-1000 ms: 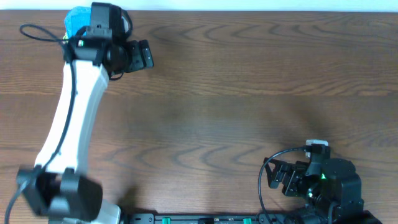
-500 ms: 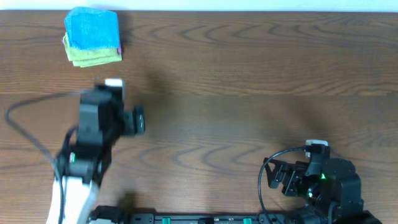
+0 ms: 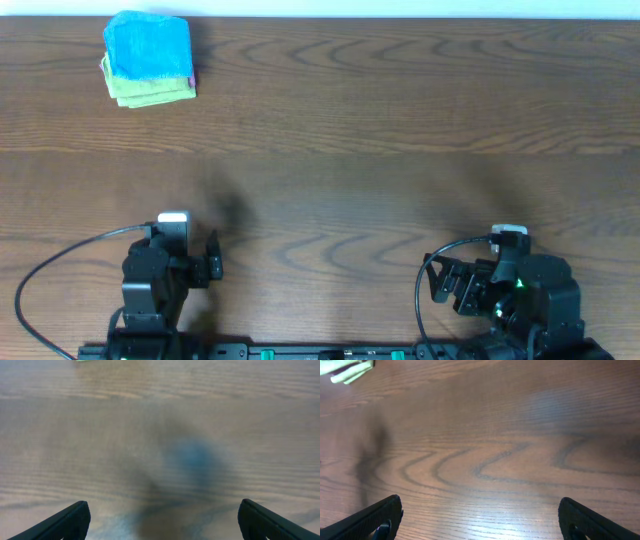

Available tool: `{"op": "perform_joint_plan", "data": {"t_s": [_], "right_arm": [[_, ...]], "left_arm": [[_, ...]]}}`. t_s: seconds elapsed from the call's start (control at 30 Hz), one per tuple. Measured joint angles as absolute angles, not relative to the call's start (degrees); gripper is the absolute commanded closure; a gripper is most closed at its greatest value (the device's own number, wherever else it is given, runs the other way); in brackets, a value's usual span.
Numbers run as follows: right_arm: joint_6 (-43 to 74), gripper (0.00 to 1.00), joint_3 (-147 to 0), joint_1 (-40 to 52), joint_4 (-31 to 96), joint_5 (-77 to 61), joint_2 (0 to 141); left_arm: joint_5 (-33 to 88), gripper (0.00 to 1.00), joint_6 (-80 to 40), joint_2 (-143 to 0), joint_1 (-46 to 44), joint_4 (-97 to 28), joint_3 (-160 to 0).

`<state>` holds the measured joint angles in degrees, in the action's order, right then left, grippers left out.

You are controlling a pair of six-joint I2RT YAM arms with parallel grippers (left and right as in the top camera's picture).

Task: Fold the cloth

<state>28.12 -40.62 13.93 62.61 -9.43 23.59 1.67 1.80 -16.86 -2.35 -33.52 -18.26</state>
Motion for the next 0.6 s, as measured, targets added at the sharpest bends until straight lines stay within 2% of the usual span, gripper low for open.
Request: {"op": "perform_joint_plan", "data": {"t_s": [0.4,0.6], "right_arm": [[28.1,0.01,-40.6,13.9,62.6,-9.4,23.6],[28.1,0.01,-40.6,13.9,62.6,-9.4,23.6]], "left_arm": [[-0.3,0.05,2.9,-5.5,2.7,-41.8,-12.3],[-0.4,0.05,3.1,-2.0,2.9,-41.8,-10.4]]}}
